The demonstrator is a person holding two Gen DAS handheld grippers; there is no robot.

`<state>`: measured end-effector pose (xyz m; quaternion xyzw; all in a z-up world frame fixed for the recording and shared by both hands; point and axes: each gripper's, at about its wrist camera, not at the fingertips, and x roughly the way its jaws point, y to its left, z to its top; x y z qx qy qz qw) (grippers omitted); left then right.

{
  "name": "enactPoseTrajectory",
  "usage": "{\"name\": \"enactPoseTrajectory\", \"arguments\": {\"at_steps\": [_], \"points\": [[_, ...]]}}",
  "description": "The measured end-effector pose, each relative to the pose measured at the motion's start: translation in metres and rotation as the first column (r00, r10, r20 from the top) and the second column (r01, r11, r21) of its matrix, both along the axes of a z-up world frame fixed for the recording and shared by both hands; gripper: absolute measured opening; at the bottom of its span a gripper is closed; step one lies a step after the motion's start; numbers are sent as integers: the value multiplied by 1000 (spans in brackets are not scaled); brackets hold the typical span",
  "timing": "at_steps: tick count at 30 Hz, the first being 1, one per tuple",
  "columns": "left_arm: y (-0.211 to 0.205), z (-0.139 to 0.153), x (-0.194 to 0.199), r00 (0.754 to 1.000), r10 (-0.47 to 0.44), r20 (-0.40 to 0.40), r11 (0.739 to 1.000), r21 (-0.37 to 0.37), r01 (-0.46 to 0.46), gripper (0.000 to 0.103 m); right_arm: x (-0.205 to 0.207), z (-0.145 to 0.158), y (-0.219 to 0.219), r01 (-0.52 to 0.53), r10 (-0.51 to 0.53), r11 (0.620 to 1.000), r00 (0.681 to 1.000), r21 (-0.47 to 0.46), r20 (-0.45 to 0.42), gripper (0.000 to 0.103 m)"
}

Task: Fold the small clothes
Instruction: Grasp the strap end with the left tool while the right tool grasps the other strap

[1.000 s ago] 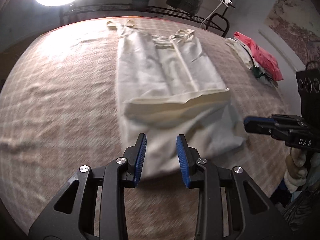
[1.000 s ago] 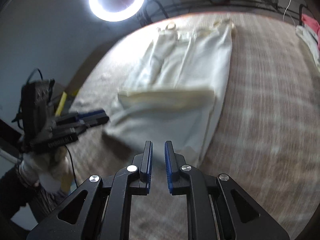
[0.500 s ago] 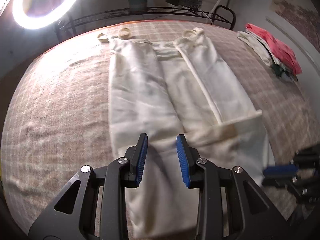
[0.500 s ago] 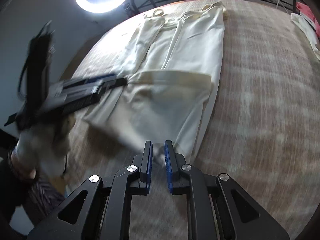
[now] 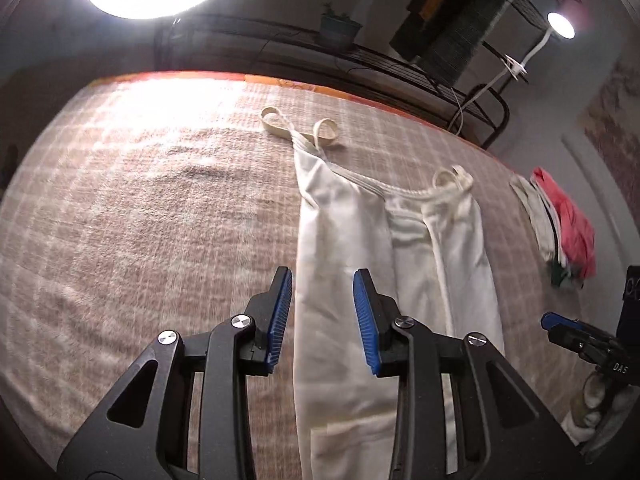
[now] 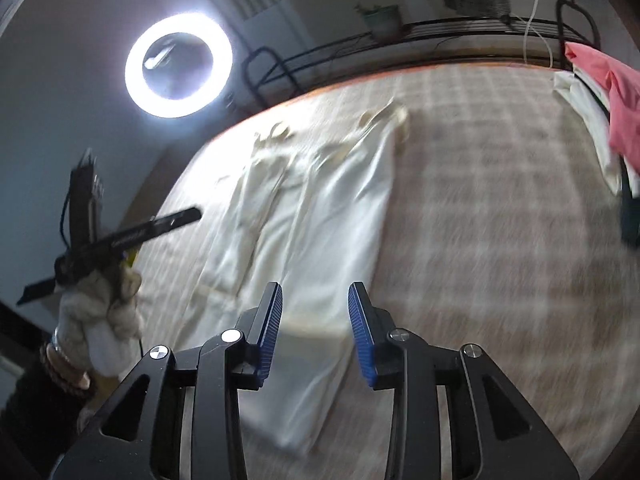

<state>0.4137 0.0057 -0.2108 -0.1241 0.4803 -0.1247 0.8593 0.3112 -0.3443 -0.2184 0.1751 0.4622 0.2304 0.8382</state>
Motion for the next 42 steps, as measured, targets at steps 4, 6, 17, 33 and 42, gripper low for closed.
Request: {"name": "enactPoseTrajectory", "arguments": {"at_steps": [4, 6, 17, 33, 42], "points": [[0, -11, 28, 1000, 2, -31, 999, -40, -3, 32, 30, -5, -9, 0, 0, 1000, 1000, 21, -8, 33], [-3, -15, 38, 1000, -2, -31, 999, -40, 0, 32, 45, -9, -10, 0, 1, 1000, 1000, 29, -11, 33], [-8, -45, 89, 998, 22, -62, 986, -165, -32, 32, 120, -50, -13, 87, -82, 987, 996, 131, -43, 33], [-18, -40, 107, 1000, 24, -14, 984, -177, -26, 1, 154, -49, 2, 95, -91, 984, 995, 153, -35, 6], [-9, 0, 81, 998, 13, 56, 986, -169, -4, 1, 129, 0, 7, 51, -62, 988, 996, 143, 71, 6]]}}
